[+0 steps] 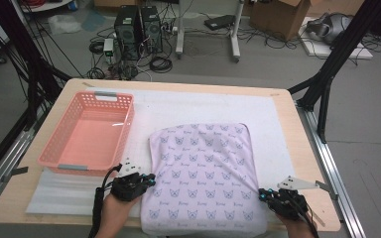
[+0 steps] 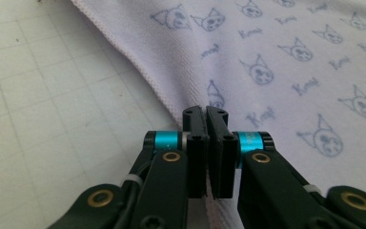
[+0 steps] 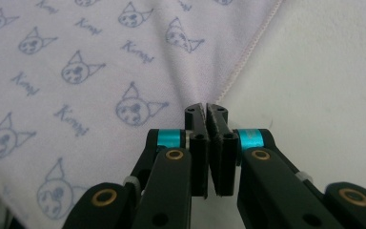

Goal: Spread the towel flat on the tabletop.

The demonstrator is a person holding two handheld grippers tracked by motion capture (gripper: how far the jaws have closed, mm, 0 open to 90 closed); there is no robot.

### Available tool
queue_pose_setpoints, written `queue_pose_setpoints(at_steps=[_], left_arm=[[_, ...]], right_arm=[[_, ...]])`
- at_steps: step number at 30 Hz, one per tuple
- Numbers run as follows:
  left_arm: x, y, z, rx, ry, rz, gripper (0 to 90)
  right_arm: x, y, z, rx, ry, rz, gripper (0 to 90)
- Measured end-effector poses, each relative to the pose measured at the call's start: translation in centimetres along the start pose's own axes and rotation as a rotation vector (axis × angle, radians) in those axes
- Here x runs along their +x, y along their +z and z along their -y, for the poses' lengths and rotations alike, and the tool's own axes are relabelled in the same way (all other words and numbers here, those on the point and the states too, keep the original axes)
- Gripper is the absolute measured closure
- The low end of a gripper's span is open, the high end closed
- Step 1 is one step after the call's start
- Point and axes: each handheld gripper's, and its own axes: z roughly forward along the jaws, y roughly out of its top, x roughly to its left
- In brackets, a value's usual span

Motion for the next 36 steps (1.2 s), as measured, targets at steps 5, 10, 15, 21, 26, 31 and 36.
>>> queue_pose_setpoints(at_steps=[5, 10, 15, 21, 26, 31, 36], left_arm=[[-1.2, -2.0, 1.6, 0.027, -0.008, 0.035, 87.6], [-1.8, -2.9, 2.4, -0.017, 0.031, 0.072, 72.5], [-0.2, -1.6, -0.2, -0.103, 0.001, 0.026, 50.0], [1.9, 1.7, -2.3, -0.06, -0.048, -0.023, 47.8], [2.0, 3.0, -2.5, -0.019, -0.041, -0.026, 58.2], [1.3, 2.1, -1.7, 0.0, -0.014, -0.019, 85.8], [0.7, -0.2, 0.3, -0.009, -0.003, 0.011, 85.9]], right_arm=[[0.3, -2.1, 1.8, 0.015, 0.009, -0.025, 88.0], [1.2, -3.5, 3.2, 0.026, 0.008, -0.048, 81.1], [0.2, -2.6, 1.0, -0.046, 0.034, -0.001, 62.7], [-2.1, 1.5, -3.0, -0.06, 0.059, 0.07, 60.9], [-2.9, 3.7, -3.8, -0.027, 0.048, 0.102, 78.4], [-2.7, 3.1, -3.3, -0.022, 0.054, 0.055, 88.5], [-1.9, 0.9, -1.6, 0.002, 0.019, 0.022, 88.6]])
